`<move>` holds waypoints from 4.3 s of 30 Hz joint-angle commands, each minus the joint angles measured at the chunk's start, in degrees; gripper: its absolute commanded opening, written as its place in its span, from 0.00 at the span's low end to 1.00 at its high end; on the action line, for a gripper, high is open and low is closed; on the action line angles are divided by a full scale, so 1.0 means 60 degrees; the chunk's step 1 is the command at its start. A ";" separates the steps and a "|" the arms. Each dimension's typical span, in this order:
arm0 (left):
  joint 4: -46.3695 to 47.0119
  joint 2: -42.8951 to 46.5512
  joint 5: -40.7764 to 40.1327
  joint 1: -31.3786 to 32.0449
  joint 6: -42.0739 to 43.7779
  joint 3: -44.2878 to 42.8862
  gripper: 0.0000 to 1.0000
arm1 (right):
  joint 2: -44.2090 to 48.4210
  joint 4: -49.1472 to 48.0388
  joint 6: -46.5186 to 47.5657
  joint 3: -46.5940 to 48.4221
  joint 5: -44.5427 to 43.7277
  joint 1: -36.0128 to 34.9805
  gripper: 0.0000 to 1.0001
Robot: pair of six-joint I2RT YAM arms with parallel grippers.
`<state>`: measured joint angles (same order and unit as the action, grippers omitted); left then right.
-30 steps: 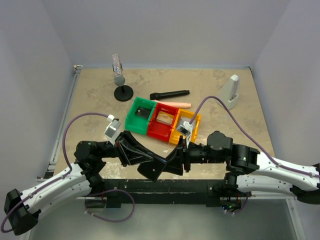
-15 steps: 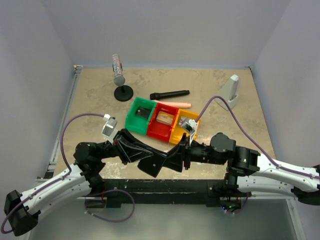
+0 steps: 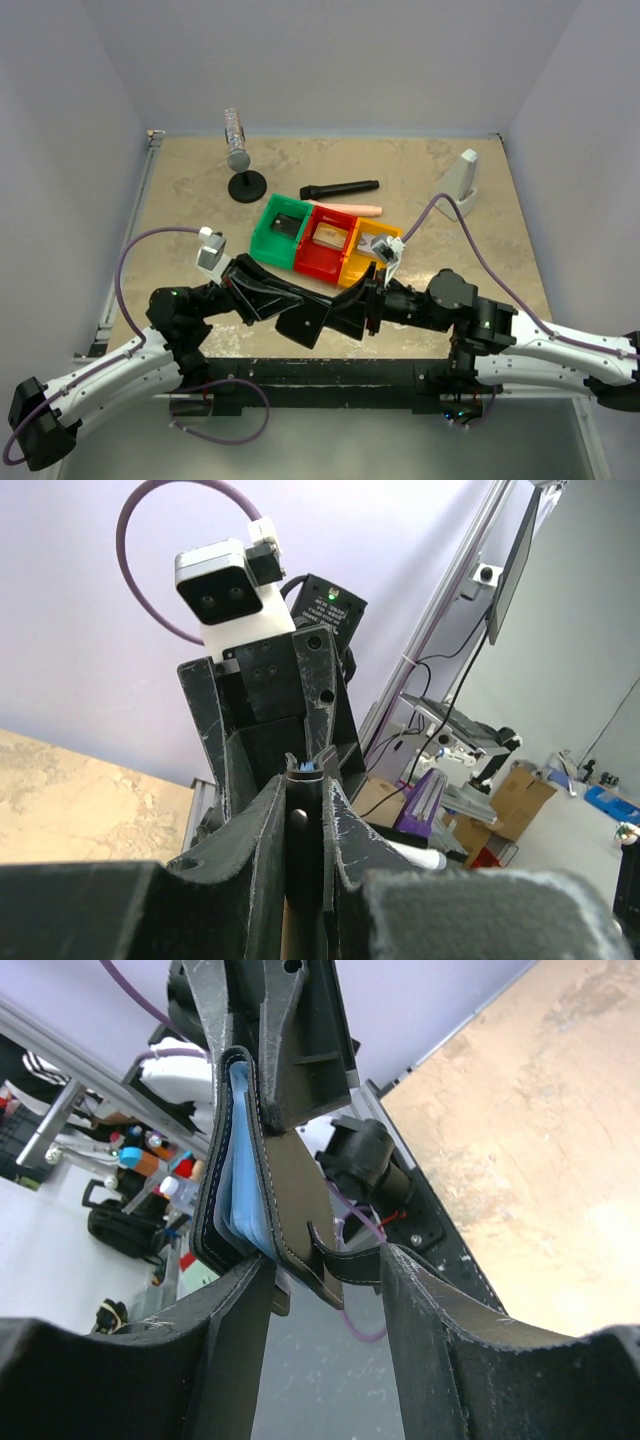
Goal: Take the credit cards out of the card holder
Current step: Open the card holder.
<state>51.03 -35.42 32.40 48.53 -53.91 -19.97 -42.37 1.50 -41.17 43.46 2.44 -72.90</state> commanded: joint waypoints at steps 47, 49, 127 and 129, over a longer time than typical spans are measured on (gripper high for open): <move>-0.3860 -0.0087 -0.1636 0.0290 0.1016 -0.0392 0.96 | -0.2240 0.7808 0.0182 0.4783 -0.2912 0.0066 0.00; -0.3890 -0.0248 -0.1534 0.0348 0.1118 -0.0466 0.96 | -0.2255 0.7734 0.0182 0.4782 -0.2853 0.0066 0.00; -0.6145 -0.0820 -0.3056 0.1550 0.2188 -0.0496 0.73 | -0.4553 0.8979 -0.0609 0.5324 -0.0509 0.1149 0.00; -0.6262 -0.0835 -0.3319 0.1564 0.2232 -0.0496 0.74 | -0.4890 0.8950 -0.0799 0.5383 -0.0596 0.1150 0.00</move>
<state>14.11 -40.12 15.27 57.67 -42.24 -21.93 -68.66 56.53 -43.09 73.38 -2.96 -66.28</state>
